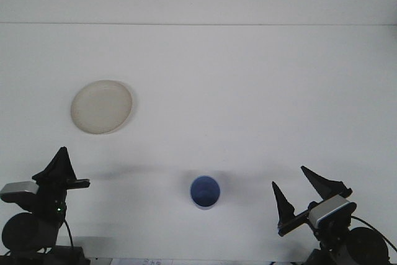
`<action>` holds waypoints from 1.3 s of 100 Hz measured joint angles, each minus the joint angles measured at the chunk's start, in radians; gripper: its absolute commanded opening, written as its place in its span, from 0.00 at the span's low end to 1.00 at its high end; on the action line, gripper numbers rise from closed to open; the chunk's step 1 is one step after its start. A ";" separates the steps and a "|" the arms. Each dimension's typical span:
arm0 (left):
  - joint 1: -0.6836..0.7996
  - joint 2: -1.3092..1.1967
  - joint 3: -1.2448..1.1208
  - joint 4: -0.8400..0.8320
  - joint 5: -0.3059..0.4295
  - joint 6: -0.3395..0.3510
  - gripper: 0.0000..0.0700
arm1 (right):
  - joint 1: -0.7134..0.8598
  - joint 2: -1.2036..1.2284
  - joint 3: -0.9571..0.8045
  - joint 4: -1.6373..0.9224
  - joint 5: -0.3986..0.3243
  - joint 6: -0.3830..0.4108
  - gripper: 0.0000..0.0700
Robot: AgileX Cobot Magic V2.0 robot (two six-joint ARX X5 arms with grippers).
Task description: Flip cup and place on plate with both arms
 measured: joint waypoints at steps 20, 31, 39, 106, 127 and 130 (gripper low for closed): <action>-0.005 0.319 0.307 -0.241 0.255 0.086 0.79 | 0.000 0.000 0.000 0.000 0.000 0.000 0.80; -0.042 0.497 0.467 -0.368 0.421 0.123 0.79 | 0.000 0.000 0.000 0.000 0.000 -0.001 0.80; -0.094 0.619 0.570 -0.468 0.492 0.154 0.79 | 0.000 0.000 0.000 -0.003 0.000 -0.007 0.80; -0.671 1.323 0.931 -0.770 0.385 0.248 0.86 | 0.000 0.000 0.000 -0.016 0.006 -0.023 0.80; -0.731 1.401 0.932 -0.729 0.382 0.248 0.85 | 0.000 0.000 0.000 -0.016 0.006 -0.023 0.80; -0.737 1.409 0.932 -0.723 0.382 0.248 0.85 | 0.000 0.000 0.000 -0.016 0.006 -0.023 0.80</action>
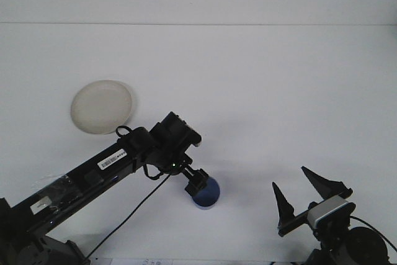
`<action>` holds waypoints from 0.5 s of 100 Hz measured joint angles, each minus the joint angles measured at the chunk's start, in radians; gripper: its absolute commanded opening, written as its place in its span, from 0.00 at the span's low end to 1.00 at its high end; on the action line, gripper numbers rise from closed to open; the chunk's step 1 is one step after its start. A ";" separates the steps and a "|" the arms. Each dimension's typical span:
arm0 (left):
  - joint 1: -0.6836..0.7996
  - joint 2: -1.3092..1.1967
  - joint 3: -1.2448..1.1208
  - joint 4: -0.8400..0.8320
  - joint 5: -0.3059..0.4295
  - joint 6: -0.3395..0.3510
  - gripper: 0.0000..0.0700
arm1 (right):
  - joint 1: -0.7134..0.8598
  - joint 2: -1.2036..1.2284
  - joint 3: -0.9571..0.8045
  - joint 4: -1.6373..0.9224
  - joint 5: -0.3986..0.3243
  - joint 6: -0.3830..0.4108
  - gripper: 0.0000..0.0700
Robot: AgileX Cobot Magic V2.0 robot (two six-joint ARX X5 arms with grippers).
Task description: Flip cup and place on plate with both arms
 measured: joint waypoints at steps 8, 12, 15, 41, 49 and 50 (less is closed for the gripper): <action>-0.017 0.014 0.000 0.014 -0.003 0.001 0.85 | 0.000 0.000 0.000 0.000 0.000 0.000 0.80; -0.025 0.021 0.000 0.015 -0.003 0.005 0.85 | 0.000 0.000 0.000 0.000 0.000 0.000 0.80; -0.031 0.026 0.001 0.014 -0.006 0.010 0.85 | 0.000 0.000 0.000 0.000 0.000 0.000 0.80; -0.057 0.094 0.003 0.015 -0.074 0.037 0.83 | 0.000 0.000 0.000 0.000 0.000 0.000 0.80; -0.061 0.111 0.003 0.014 -0.074 0.045 0.83 | 0.000 0.000 0.000 0.000 0.000 0.000 0.80; -0.062 0.113 0.003 0.014 -0.074 0.045 0.83 | 0.000 0.000 0.000 0.000 0.000 0.000 0.80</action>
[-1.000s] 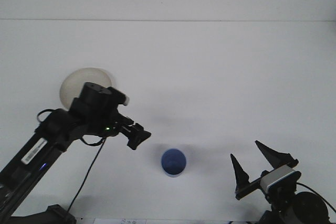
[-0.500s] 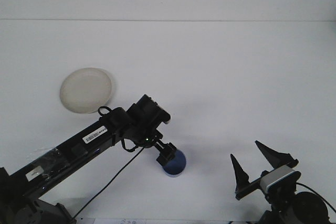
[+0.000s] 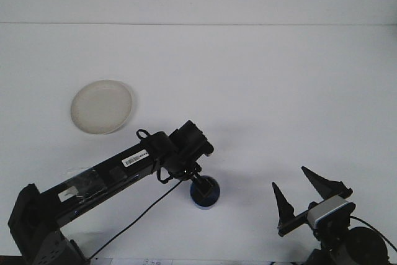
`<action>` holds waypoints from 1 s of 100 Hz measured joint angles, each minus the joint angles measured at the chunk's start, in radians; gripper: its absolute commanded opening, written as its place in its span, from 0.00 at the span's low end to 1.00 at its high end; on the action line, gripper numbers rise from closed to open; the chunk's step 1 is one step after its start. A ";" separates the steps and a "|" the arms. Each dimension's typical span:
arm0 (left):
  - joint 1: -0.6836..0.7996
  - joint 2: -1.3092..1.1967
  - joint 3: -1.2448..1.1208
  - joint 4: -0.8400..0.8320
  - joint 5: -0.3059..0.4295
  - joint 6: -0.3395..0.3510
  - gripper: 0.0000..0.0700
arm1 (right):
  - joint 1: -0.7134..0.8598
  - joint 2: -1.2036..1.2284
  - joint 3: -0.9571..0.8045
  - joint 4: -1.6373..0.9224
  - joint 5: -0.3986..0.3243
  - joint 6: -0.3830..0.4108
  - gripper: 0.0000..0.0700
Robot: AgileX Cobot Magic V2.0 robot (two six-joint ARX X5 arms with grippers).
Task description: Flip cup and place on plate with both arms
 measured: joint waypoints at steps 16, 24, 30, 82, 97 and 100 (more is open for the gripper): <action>-0.007 0.026 0.000 0.000 -0.031 0.004 0.64 | 0.000 0.000 0.000 0.000 0.000 0.000 0.80; -0.011 0.026 0.000 0.000 -0.051 0.006 0.48 | 0.000 0.000 0.000 0.000 0.000 0.000 0.80; -0.013 0.026 0.000 -0.002 -0.052 0.007 0.41 | 0.000 0.000 0.000 0.000 0.000 0.000 0.80; -0.044 0.026 0.004 -0.047 -0.054 0.028 0.01 | 0.000 0.000 0.000 0.000 0.000 0.000 0.80; -0.031 0.026 0.070 -0.126 -0.061 0.041 0.01 | 0.000 0.000 0.000 0.000 0.000 0.000 0.80; -0.024 0.026 0.093 -0.145 -0.074 0.049 0.01 | 0.000 0.000 0.000 0.000 0.000 0.000 0.80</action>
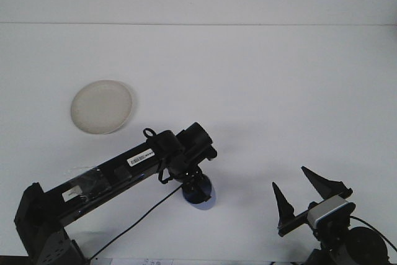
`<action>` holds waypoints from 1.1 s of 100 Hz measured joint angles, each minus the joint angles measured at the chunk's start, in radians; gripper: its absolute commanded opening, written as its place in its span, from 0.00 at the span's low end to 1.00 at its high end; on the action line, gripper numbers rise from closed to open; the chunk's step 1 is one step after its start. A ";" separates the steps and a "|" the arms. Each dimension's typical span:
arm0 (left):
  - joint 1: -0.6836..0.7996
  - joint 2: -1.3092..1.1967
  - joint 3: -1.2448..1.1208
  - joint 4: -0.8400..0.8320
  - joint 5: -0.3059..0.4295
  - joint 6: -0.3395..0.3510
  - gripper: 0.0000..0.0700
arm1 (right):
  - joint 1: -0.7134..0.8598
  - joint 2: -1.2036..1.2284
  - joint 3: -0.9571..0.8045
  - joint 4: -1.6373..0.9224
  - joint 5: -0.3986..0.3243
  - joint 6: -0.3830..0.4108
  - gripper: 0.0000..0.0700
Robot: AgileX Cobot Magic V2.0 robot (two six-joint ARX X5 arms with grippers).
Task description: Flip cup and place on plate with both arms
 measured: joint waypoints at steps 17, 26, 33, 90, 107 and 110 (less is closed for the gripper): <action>0.091 -0.039 0.130 -0.098 -0.127 0.035 0.01 | 0.000 0.000 0.000 0.000 0.000 0.000 0.80; 0.177 -0.079 0.197 -0.137 -0.189 0.049 0.01 | 0.000 0.000 0.000 0.000 0.000 0.000 0.80; 0.263 -0.108 0.241 -0.148 -0.235 0.056 0.01 | 0.000 0.000 0.000 0.000 0.000 0.000 0.80; 0.860 -0.016 0.279 0.007 -0.266 0.059 0.01 | 0.000 0.000 0.000 0.000 0.000 0.000 0.80; 0.895 0.076 0.279 0.024 -0.265 0.059 0.01 | 0.000 0.000 0.000 -0.005 0.000 0.000 0.80; 0.899 0.089 0.279 0.027 -0.265 0.059 0.01 | 0.000 0.000 0.000 -0.005 0.000 0.000 0.80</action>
